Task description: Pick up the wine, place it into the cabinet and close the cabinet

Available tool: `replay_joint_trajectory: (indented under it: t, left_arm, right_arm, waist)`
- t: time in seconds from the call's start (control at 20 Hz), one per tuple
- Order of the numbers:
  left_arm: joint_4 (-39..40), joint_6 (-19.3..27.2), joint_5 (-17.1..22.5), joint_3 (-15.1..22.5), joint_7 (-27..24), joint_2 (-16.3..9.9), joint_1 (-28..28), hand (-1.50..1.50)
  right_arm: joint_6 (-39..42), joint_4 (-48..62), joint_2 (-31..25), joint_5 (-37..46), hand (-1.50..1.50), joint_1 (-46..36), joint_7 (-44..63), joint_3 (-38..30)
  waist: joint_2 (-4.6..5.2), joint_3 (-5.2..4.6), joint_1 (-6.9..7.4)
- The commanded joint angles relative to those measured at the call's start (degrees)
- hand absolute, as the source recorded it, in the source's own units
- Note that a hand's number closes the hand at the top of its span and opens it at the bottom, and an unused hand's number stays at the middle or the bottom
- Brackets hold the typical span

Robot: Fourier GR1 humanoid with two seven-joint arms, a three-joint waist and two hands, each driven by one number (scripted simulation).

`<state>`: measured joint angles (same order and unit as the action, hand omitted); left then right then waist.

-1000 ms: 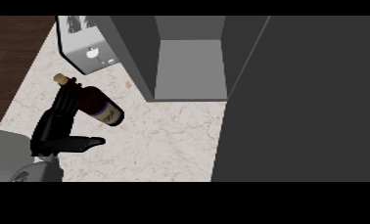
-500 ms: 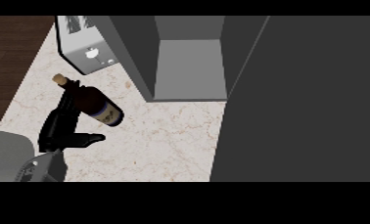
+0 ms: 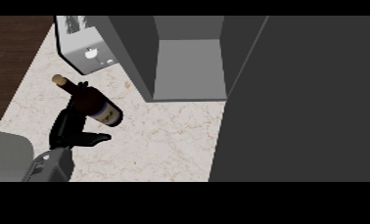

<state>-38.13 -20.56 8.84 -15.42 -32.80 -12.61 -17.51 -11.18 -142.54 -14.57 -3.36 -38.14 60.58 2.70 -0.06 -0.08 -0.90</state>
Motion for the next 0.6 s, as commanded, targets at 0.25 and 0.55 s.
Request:
replay_joint_trajectory:
  t: [0.25, 0.55]
  left_arm:
    - [10.8, -1.3, 0.6, -1.9, -4.6, 0.0, -7.0, 1.50]
    - [11.0, -2.0, -3.6, 2.5, -8.9, 2.3, -7.0, 1.50]
  right_arm:
    - [-1.9, -8.5, -0.3, -2.2, -1.50, 1.8, 7.6, 1.1]
    - [-1.6, -7.5, 0.3, -2.2, -1.50, 3.0, 4.7, 1.2]
  waist:
    - [0.03, -0.04, -0.43]
    - [-0.02, 0.01, -0.06]
